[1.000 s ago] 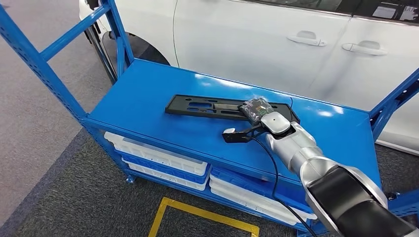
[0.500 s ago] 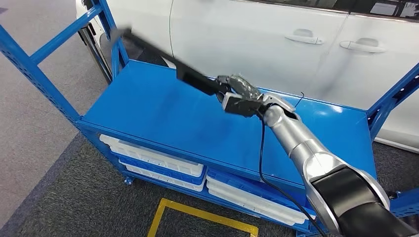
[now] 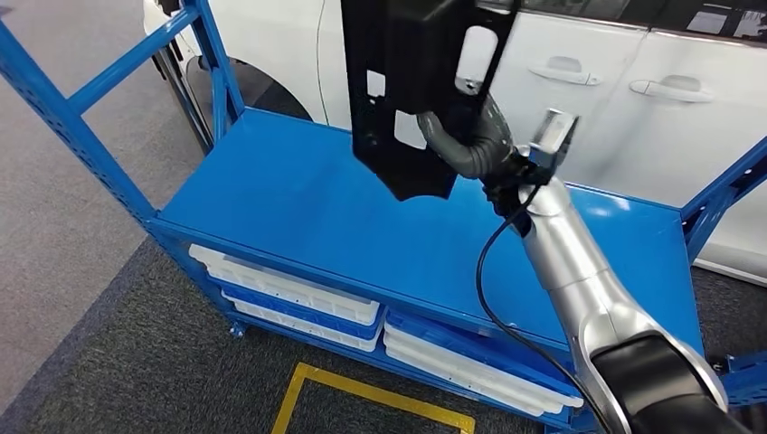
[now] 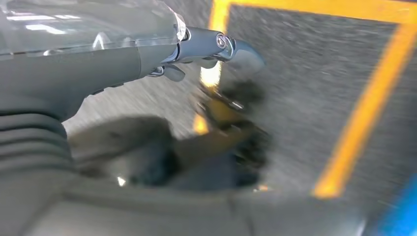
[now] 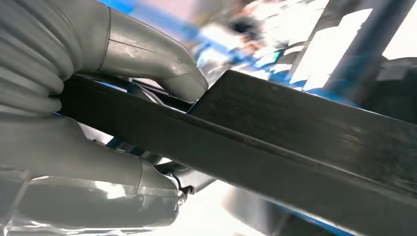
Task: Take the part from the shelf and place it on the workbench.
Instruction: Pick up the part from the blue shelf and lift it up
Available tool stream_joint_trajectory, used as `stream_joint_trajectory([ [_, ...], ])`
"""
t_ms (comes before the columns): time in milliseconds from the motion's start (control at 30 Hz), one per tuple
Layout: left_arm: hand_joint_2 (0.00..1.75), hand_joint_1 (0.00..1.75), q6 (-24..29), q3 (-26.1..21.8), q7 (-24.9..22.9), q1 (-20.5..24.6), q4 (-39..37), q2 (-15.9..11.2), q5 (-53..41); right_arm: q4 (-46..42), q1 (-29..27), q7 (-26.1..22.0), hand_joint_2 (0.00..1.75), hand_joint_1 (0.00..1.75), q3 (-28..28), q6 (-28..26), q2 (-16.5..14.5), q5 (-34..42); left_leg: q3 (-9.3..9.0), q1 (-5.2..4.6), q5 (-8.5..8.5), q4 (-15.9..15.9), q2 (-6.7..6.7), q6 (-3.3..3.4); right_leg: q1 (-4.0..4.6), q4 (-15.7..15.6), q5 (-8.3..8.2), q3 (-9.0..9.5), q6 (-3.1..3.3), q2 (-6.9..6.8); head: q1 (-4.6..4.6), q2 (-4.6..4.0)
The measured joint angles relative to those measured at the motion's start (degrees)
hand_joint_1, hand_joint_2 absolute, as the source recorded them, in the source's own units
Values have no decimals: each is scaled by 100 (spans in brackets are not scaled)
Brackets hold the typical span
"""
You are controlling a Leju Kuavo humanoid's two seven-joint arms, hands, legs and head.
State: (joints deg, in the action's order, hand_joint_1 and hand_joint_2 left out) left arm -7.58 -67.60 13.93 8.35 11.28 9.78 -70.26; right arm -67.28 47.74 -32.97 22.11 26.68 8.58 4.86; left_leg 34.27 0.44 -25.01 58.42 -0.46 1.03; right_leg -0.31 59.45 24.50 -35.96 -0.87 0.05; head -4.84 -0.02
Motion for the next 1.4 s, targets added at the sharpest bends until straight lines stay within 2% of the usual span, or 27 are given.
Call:
stream_joint_trajectory([
  [67, 175, 0, -361, -186, 209, 13, 0, -1, 261, -434, -511, -106, 175, 175, 14, 250, 45, 284, -20, -2, -10, -18, -3, -55, 41, -115, 6, 59, 56, -1, 0, 0],
  [133, 175, 0, -679, -330, 451, 16, 0, -8, 396, -738, -1057, -293, 175, 175, 93, 374, 87, 207, -31, -5, -65, -1, 1, -116, 10, -160, -2, 101, 116, -1, 0, 0],
  [167, 175, 0, -786, -381, 609, 18, 0, -11, 417, -849, -1310, -358, 175, 175, 167, 392, 102, 115, 10, -8, -161, 120, 4, -143, -10, -186, -9, 122, 150, -1, -1, 0],
  [200, 175, 0, -834, -411, 823, 20, 0, -15, 404, -946, -1550, -401, 175, 175, 268, 368, 116, 12, 113, -7, -316, 366, 8, -166, -30, -208, -14, 140, 178, 0, -1, 0],
  [267, 175, 0, -724, -422, 1311, 23, 0, -15, 303, -1088, -1996, -423, 175, 175, 505, 235, 154, -133, 461, 5, -693, 1135, 11, -194, -24, -211, -6, 147, 212, 1, -2, 0],
  [300, 175, 0, -614, -412, 1526, 24, 0, -13, 247, -1145, -2196, -426, 175, 175, 617, 168, 189, -169, 623, 9, -806, 1467, 11, -202, -17, -210, -1, 148, 218, 0, -2, 0],
  [333, 175, 0, -513, -403, 1656, 24, 0, -10, 212, -1194, -2355, -427, 175, 175, 711, 131, 234, -176, 704, 10, -814, 1620, 11, -203, -11, -207, 3, 148, 222, 0, -2, 0],
  [367, 175, 0, -424, -397, 1700, 25, 0, -9, 197, -1244, -2464, -428, 175, 175, 792, 120, 279, -160, 668, 10, -706, 1535, 11, -194, -5, -203, 6, 150, 223, 5, -2, 0],
  [400, 175, 0, -338, -394, 1671, 26, 0, -9, 201, -1292, -2530, -428, 175, 175, 859, 127, 321, -128, 526, 9, -515, 1239, 11, -173, 1, -199, 10, 155, 220, 17, -2, 0],
  [467, 175, 0, -139, -394, 1528, 37, 0, -12, 237, -1388, -2569, -427, 175, 175, 968, 153, 389, -36, 115, -4, -161, 415, 10, -109, 18, -184, 24, 167, 201, 49, -2, 0],
  [533, 175, 0, 27, -395, 1430, 47, 0, -14, 260, -1464, -2596, -426, 175, 175, 1045, 163, 445, 28, -99, -25, -61, -14, 8, -62, 33, -170, 30, 162, 153, 69, -2, 0],
  [633, 175, 0, 211, -397, 1274, 37, 0, -10, 246, -1545, -2640, -426, 175, 175, 1119, 166, 527, 49, -127, -19, -45, -78, 7, 2, 26, -139, 52, 150, 58, 70, -1, 0],
  [667, 175, 0, 305, -397, 1190, 33, 0, -8, 232, -1576, -2646, -425, 175, 175, 1135, 165, 558, 53, -136, -8, -28, -100, 11, 29, 21, -33, 132, 107, 27, 65, -1, 0],
  [700, 175, 0, 404, -397, 1106, 28, 0, -5, 219, -1608, -2651, -423, 175, 175, 1148, 163, 588, 59, -145, 5, -13, -121, 19, 56, 15, 180, 270, 14, -1, 60, -1, 0],
  [800, 175, 0, 657, -397, 900, -20, 0, -3, 178, -1691, -2707, -416, 175, 175, 1180, 154, 662, 93, -140, 7, -9, -124, 34, 84, -27, 1286, 807, -494, -57, 50, -1, 0],
  [833, 175, 0, 726, -397, 833, -47, 0, -3, 156, -1708, -2737, -415, 175, 175, 1191, 155, 686, 108, -138, 7, -10, -122, 35, 83, -40, 1520, 862, -604, -70, 46, -1, 0],
  [867, 175, 0, 791, -395, 761, -73, 0, -3, 136, -1722, -2760, -414, 175, 175, 1199, 156, 711, 122, -138, 8, -13, -118, 33, 79, -50, 1543, 808, -613, -77, 42, -1, 0],
  [900, 175, 0, 855, -394, 684, -98, 0, -3, 119, -1735, -2774, -413, 175, 175, 1204, 157, 737, 135, -143, 10, -18, -112, 30, 71, -59, 1334, 652, -508, -79, 36, 0, 0],
  [967, 175, 0, 1009, -386, 466, -135, 0, -3, 82, -1762, -2779, -406, 175, 175, 1208, 158, 783, 172, -147, 2, -45, -79, 25, 30, -58, 516, 270, -97, -63, 19, 0, 0],
  [1000, 175, 0, 1096, -380, 325, -149, 0, -3, 65, -1774, -2779, -400, 175, 175, 1208, 158, 802, 193, -141, -8, -62, -59, 22, 4, -49, 174, 155, 70, -39, 15, 0, 0],
  [1033, 175, 0, 1183, -375, 170, -163, 0, -3, 48, -1782, -2780, -394, 175, 175, 1208, 157, 814, 213, -133, -17, -73, -45, 21, -25, -38, -28, 110, 163, -12, 13, -1, 0],
  [1133, 175, 0, 1367, -369, -191, -197, 0, -4, 18, -1789, -2785, -385, 175, 175, 1207, 151, 836, 239, -122, -19, -97, -27, 25, -110, -32, -106, 114, 178, 90, 20, -2, 0],
  [1200, 175, 0, 1421, -367, -287, -203, 0, -4, -6, -1790, -2785, -382, 175, 175, 1205, 136, 854, 246, -36, -9, -283, 205, 26, -167, -49, -137, 86, 194, 161, 7, -2, 0],
  [1300, 175, 0, 1448, -313, -338, -214, 0, -3, -142, -1794, -2829, -374, 175, 175, 1203, 42, 855, 254, 403, 8, -882, 1273, 25, -221, -36, -135, 60, 179, 211, -11, -2, 0],
  [1333, 175, 0, 1458, -283, -356, -223, 0, -3, -201, -1795, -2864, -371, 175, 175, 1198, 1, 855, 253, 509, 9, -983, 1550, 25, -227, -29, -127, 58, 169, 213, -12, -2, 0],
  [1367, 175, 0, 1477, -251, -384, -233, 0, -3, -259, -1800, -2907, -368, 175, 175, 1188, -39, 855, 252, 516, 10, -967, 1621, 25, -222, -23, -116, 57, 159, 215, -12, -2, 0],
  [1400, 175, 0, 1514, -213, -425, -241, 0, -3, -320, -1814, -2952, -364, 175, 175, 1167, -70, 855, 247, 412, 9, -845, 1458, 25, -208, -18, -104, 56, 151, 215, -10, -2, 0],
])
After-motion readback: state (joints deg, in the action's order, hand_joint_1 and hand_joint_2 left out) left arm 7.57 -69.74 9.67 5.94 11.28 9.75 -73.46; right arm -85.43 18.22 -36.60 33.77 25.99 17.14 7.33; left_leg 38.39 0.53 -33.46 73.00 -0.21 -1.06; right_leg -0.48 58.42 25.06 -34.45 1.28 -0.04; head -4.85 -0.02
